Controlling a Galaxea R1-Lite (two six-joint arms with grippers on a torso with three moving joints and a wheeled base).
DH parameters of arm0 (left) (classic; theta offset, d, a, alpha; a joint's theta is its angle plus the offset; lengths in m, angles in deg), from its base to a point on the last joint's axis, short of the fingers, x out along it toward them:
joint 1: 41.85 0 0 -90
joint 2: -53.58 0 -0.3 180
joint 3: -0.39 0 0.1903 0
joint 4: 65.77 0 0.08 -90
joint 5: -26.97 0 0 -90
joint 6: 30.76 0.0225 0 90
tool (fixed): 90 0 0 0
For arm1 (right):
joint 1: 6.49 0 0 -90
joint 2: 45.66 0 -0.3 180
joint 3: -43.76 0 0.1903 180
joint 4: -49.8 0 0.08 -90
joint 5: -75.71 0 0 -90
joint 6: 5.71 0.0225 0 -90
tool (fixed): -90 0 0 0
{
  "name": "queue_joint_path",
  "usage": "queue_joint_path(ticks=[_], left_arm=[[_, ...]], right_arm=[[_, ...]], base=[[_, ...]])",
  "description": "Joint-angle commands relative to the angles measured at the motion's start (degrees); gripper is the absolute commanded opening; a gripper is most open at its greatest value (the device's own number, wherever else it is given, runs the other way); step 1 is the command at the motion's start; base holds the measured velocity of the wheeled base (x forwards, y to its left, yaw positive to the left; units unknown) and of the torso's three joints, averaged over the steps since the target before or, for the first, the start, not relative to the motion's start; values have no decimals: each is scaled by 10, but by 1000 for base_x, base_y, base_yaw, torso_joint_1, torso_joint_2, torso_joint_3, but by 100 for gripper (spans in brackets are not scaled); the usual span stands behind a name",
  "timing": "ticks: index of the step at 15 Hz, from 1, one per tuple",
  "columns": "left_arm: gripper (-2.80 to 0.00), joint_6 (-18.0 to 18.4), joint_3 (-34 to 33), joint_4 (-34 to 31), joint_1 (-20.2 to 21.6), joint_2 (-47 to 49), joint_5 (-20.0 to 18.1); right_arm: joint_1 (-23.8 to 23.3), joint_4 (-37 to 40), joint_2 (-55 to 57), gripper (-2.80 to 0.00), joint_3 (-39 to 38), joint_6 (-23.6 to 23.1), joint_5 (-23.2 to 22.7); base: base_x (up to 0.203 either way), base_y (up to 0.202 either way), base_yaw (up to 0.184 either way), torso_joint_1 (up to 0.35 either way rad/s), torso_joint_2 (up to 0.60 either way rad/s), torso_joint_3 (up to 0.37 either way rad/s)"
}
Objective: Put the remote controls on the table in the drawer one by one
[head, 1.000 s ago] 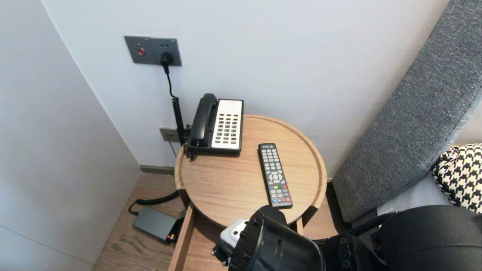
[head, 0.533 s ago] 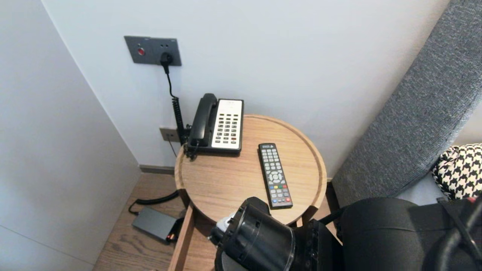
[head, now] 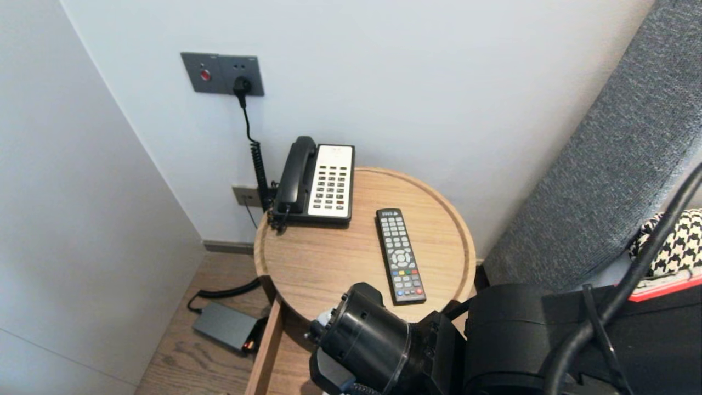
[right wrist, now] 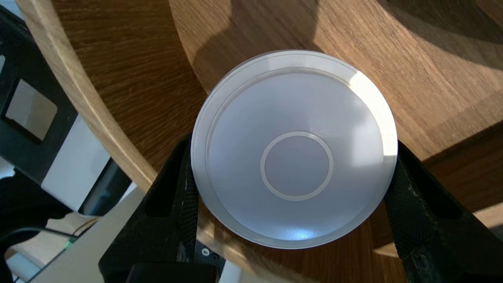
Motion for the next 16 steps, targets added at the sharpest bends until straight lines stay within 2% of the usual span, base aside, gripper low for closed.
queue_joint_path(ticks=[1, 4, 7, 11, 13, 16], left_arm=[[-280, 0, -7, 0, 0, 0, -1], [-280, 0, -7, 0, 0, 0, 0], [-280, 0, -7, 0, 0, 0, 0], [-280, 0, -7, 0, 0, 0, 0], [-280, 0, -7, 0, 0, 0, 0], [-280, 0, -7, 0, 0, 0, 0]], right_arm=[[0, -21, 5, -280, -22, 7, 6], [1, -60, 9, -280, -46, 41, 41], [3, -96, 11, -280, -73, 48, 85], [3, -131, 7, -280, -109, 49, 91], [2, -157, 8, -280, -128, 49, 108], [1, -163, 8, -280, -150, 49, 115]], base=[[0, 0, 0, 0, 0, 0], [0, 0, 0, 0, 0, 0], [0, 0, 0, 0, 0, 0], [0, 0, 0, 0, 0, 0], [0, 0, 0, 0, 0, 0], [0, 0, 0, 0, 0, 0]])
